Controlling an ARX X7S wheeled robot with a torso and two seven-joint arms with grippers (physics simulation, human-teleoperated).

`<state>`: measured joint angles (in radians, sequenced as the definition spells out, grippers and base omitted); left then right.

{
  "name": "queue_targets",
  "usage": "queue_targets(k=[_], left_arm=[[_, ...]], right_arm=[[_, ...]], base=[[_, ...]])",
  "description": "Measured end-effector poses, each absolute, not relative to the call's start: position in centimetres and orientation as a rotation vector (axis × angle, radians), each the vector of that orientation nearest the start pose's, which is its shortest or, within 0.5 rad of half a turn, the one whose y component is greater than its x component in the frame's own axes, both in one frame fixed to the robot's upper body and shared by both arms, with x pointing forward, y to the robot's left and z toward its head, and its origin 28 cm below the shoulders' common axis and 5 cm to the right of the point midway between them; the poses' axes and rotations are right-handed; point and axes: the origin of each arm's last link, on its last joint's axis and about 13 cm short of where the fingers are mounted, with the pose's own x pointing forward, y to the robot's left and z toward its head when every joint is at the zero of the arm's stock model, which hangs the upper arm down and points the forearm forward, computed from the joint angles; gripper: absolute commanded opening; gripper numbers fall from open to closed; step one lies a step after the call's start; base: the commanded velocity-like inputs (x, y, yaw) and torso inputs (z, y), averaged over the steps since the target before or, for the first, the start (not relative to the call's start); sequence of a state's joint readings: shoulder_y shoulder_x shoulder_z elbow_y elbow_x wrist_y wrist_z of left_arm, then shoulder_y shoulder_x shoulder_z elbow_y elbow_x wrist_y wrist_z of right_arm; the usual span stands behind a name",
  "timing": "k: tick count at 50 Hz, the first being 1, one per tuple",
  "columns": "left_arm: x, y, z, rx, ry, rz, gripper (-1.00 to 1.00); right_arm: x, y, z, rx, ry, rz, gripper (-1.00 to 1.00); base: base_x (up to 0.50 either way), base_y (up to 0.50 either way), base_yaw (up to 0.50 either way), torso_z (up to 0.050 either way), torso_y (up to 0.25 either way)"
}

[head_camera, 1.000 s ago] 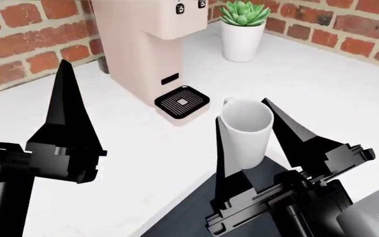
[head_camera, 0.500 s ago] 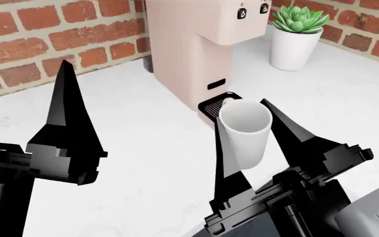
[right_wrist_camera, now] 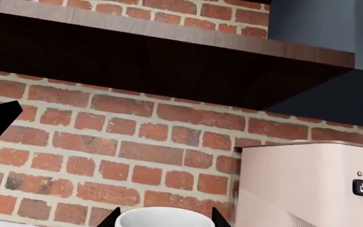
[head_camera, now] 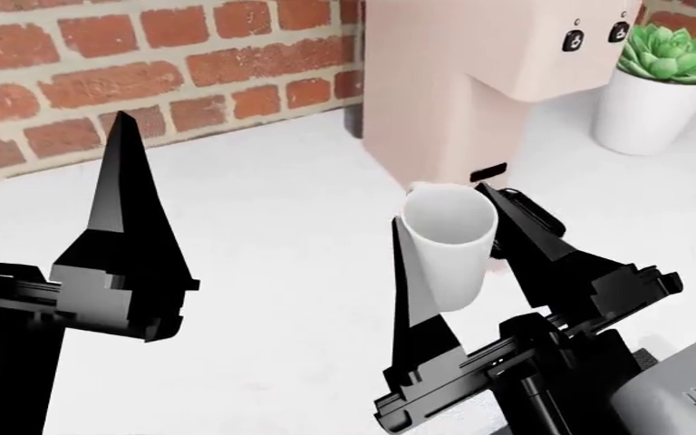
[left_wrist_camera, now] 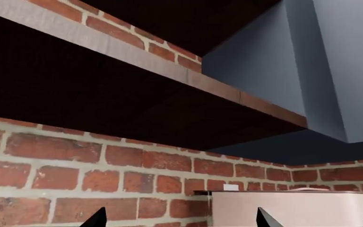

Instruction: Pick the mug from the cabinet, place it under the coffee machine dispenser, and press the start button.

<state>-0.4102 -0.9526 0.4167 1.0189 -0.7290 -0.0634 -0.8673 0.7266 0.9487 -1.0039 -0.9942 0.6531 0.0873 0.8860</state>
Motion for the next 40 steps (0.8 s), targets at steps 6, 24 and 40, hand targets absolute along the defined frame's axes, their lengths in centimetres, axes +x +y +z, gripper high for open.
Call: queue_targets(k=[6,24,40], left_arm=[[14.95,22.07,23.66,-0.084,-0.703,-0.161,1.0],[14.89,22.06,23.7,-0.082,-0.704,-0.162,1.0],[14.87,22.05,23.7,-0.082,-0.703,-0.164,1.0]], right_arm=[[14.73,-8.15,20.98,-0.034,-0.553,0.426,-1.0],[14.8,-8.13,20.95,-0.033,-0.552,0.426,-1.0],[14.85,-8.16,20.96,-0.028,-0.55,0.424,-1.0]], base=[[0.03,0.08,0.5,0.0,0.0],[0.03,0.08,0.5,0.0,0.0],[0.02,0.08,0.5,0.001,0.001]])
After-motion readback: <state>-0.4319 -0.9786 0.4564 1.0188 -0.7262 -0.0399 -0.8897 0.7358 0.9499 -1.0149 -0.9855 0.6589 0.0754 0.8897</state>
